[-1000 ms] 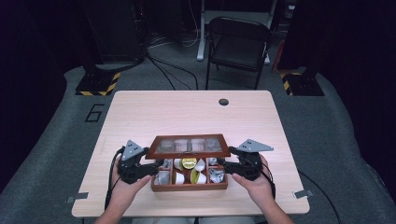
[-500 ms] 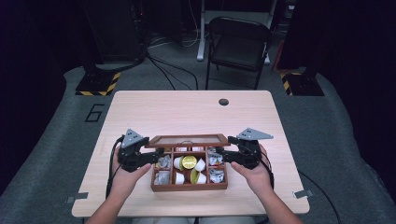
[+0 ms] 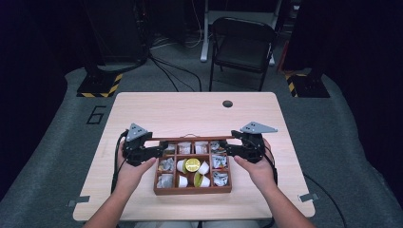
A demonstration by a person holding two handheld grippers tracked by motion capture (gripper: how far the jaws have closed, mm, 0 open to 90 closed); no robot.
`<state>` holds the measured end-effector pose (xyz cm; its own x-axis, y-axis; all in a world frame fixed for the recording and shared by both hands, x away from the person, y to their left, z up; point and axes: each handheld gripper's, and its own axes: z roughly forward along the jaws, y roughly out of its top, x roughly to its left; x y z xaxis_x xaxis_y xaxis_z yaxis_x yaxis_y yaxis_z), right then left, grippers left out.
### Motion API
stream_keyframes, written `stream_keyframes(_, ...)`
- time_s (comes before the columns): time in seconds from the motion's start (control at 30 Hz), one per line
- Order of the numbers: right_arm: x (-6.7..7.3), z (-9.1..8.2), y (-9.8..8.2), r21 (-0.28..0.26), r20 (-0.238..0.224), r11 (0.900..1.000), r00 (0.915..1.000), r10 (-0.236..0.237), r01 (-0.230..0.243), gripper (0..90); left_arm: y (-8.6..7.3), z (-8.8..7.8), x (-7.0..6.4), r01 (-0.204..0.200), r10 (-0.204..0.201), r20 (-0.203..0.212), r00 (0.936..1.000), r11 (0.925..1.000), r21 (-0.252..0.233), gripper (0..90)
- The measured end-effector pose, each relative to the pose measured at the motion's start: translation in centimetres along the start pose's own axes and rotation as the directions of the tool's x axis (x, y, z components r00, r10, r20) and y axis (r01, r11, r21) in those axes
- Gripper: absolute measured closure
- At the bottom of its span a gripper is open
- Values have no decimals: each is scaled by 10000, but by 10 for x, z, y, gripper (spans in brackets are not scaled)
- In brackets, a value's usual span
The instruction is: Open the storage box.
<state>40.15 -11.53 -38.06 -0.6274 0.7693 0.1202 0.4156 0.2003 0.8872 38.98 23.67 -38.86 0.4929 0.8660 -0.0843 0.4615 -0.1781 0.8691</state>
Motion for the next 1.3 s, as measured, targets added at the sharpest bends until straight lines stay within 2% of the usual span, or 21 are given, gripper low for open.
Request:
stream_keyframes(0.3, -2, 5, 9, -48, 155, 9999, 9998, -124, 125, 362, 5, 7, 7, 286, -286, 83, 9996, 9996, -17, 273)
stream_keyframes(0.37, -3, 7, 9, -34, 176, 10000, 9998, -27, 27, 362, 7, 8, 7, 269, -269, 68, 9996, 9996, -61, 274)
stream_keyframes(0.5, -7, 12, 9, 5, 267, 9999, 9996, -124, 124, 376, 8, 12, 7, 179, -179, 23, 9998, 9998, 33, 273)
stream_keyframes(0.73, -11, 17, 12, -139, 281, 9999, 9996, 78, -74, 392, 10, 19, 11, 303, -303, 2, 9995, 9994, -171, 273)
stream_keyframes(0.87, -12, 18, 14, -194, 270, 9997, 9995, 156, -150, 392, 10, 23, 14, 210, -210, 19, 9998, 9996, -180, 276)
stream_keyframes(0.97, -14, 19, 16, -242, 311, 9995, 9993, 192, -185, 392, 9, 26, 17, 290, -291, -17, 9996, 9993, -234, 277)
stream_keyframes(1.0, -16, 19, 17, -264, 340, 9994, 9992, 212, -204, 392, 7, 30, 17, 438, -441, -90, 9990, 9986, -310, 282)
stream_keyframes(1.13, -18, 20, 20, -297, 346, 9992, 9990, 268, -258, 392, 5, 35, 19, 448, -450, -69, 9990, 9986, -274, 288)
stream_keyframes(1.3, -19, 22, 21, -309, 378, 9991, 9989, 289, -277, 392, 4, 41, 21, 242, -244, -107, 9996, 9995, -215, 288)
